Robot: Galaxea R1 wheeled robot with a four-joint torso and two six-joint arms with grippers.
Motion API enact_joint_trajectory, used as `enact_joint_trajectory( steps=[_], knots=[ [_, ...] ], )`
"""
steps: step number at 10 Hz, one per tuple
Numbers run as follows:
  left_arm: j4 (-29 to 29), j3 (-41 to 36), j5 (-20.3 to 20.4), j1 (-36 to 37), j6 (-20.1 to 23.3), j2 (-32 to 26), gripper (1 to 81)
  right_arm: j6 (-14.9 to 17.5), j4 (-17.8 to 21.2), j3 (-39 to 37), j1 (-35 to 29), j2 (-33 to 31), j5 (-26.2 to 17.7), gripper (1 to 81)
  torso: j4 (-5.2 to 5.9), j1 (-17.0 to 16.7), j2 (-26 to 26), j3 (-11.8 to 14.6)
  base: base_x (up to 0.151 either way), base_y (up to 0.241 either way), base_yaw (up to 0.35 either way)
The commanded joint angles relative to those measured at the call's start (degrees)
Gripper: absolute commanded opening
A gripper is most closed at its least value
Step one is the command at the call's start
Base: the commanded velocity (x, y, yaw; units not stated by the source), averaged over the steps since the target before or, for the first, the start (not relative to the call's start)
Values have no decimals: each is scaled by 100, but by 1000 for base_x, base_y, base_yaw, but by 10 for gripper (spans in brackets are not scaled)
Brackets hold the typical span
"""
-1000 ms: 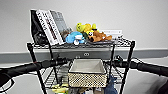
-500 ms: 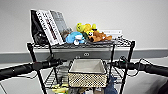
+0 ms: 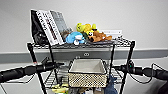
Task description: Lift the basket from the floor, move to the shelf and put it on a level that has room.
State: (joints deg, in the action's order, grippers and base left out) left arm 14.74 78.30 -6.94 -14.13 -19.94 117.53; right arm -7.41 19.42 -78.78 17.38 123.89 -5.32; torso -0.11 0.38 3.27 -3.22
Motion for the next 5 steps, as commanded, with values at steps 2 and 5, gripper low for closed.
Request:
enact_joint_trajectory(
  steps=[2, 5],
  knots=[
    [-225, -631, 52, 328, 8, -572, 811, 12, -9, 750, -354, -678, 198, 811, 0, 0, 0, 0, 0, 0, 0],
    [-340, -1000, 95, -173, 8, -897, 811, 47, -8, 962, 173, -960, 198, 811, 0, -2, 2, 2, 0, 0, 0]
  ],
)
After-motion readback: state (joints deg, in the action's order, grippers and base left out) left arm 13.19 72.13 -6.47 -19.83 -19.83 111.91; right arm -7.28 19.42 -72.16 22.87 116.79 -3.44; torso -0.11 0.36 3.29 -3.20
